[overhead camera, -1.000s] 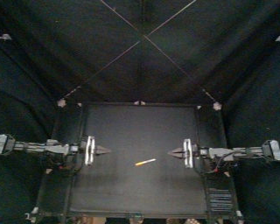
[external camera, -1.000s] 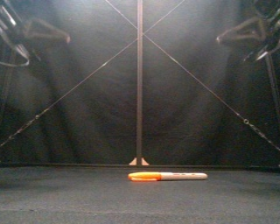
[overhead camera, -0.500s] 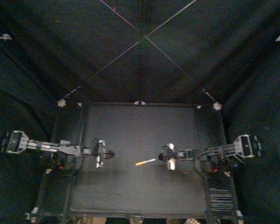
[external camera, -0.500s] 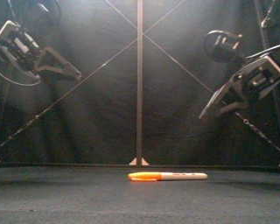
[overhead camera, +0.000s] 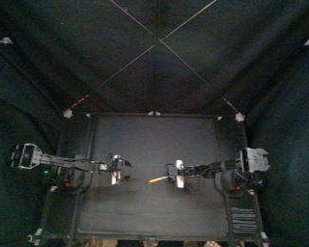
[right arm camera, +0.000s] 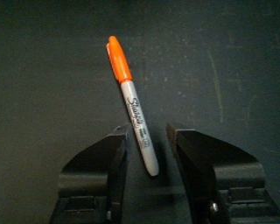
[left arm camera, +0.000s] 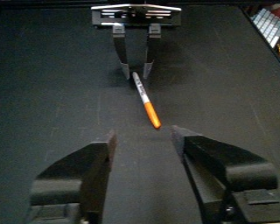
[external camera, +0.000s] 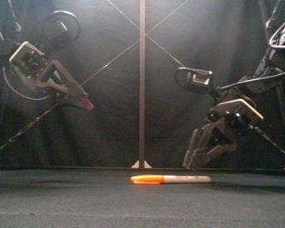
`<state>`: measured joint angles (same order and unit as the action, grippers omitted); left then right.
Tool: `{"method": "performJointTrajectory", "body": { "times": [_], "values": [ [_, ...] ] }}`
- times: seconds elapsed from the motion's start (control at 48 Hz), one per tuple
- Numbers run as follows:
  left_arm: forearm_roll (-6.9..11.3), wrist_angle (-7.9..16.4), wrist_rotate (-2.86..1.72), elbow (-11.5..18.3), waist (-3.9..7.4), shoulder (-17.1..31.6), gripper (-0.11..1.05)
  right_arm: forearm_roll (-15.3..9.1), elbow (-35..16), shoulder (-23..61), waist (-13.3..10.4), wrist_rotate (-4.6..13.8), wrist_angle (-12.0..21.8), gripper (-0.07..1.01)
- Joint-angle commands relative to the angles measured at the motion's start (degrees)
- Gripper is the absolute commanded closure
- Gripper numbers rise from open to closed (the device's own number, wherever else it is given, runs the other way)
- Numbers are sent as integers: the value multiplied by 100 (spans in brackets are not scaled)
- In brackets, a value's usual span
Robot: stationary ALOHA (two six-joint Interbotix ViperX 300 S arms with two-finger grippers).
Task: Uncap the pen
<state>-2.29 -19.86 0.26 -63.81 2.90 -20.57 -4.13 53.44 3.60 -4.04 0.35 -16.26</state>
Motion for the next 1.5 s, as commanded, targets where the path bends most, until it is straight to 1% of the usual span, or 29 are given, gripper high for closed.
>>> {"method": "performJointTrajectory", "body": {
  "times": [0.021, 0.125, 0.167, 0.229, 0.292, 0.333, 0.375, 0.438, 0.521, 0.604, 0.688, 0.708, 0.771, 0.812, 0.833, 0.875, 0.896, 0.917, 1.021, 1.104, 1.229, 1.333, 1.396, 1.417, 1.458, 1.5],
  "values": [
    [9, -53, 0, 176, 26, 44, -3, 0, -97, 18, 0, -9, -18, 22],
    [0, -53, 0, 237, 26, 105, -3, 0, -97, 105, -18, -18, -18, 30],
    [0, -53, -9, 272, 26, 141, -3, 0, -97, 123, 0, -26, -18, 35],
    [0, -53, -9, 334, 26, 211, -3, -18, -114, 149, 0, -35, -18, 42],
    [9, -53, -9, 413, 35, 308, -3, -26, -114, 149, 0, -26, -18, 46],
    [0, -53, -18, 475, 35, 369, -3, -26, -114, 141, -35, -18, -18, 48],
    [0, -53, -18, 571, 26, 483, -3, -26, -132, 88, -35, -26, -18, 49],
    [0, -35, -18, 703, 44, 615, -3, -26, -176, -9, -35, -44, -18, 49],
    [9, 44, -18, 888, 53, 817, -3, -35, -246, -237, -44, -97, 0, 49],
    [9, 141, -18, 1090, 53, 993, -3, -79, -281, -475, -123, -79, 53, 49],
    [9, 299, -26, 1266, 53, 1143, -3, -105, -299, -694, -220, -70, 141, 49],
    [9, 378, -35, 1327, 44, 1187, -3, -105, -299, -738, -237, -70, 149, 49],
    [26, 536, -35, 1450, 44, 1283, -3, -123, -299, -879, -290, -79, 185, 49],
    [62, 642, -44, 1512, 53, 1345, -3, -141, -290, -958, -308, -79, 193, 49],
    [79, 686, -35, 1547, 44, 1371, -3, -149, -290, -993, -316, -79, 193, 49],
    [132, 756, -35, 1608, 53, 1433, -3, -167, -299, -1046, -316, -79, 193, 49],
    [158, 782, -44, 1635, 62, 1468, -3, -176, -299, -1063, -316, -79, 193, 49],
    [211, 817, -35, 1670, 70, 1503, -3, -193, -299, -1081, -316, -70, 193, 49],
    [378, 844, -35, 1775, 132, 1670, -3, -220, -308, -1116, -316, -62, 193, 49],
    [431, 844, -18, 1846, 158, 1775, -2, -220, -308, -1107, -316, -70, 193, 49],
    [422, 844, -18, 1969, 185, 1934, -2, -220, -316, -1116, -308, -70, 193, 49],
    [431, 844, -18, 2030, 246, 2039, 1, -220, -308, -1107, -316, -70, 193, 49],
    [422, 853, -18, 2057, 255, 2065, 4, -220, -308, -1116, -316, -70, 193, 49],
    [422, 844, -9, 2065, 255, 2074, 6, -220, -308, -1116, -316, -70, 193, 49],
    [422, 853, -18, 2092, 264, 2083, 11, -220, -308, -1116, -316, -62, 193, 49],
    [422, 853, -9, 2109, 281, 2101, 15, -220, -308, -1107, -316, -62, 193, 49]
  ]
}}
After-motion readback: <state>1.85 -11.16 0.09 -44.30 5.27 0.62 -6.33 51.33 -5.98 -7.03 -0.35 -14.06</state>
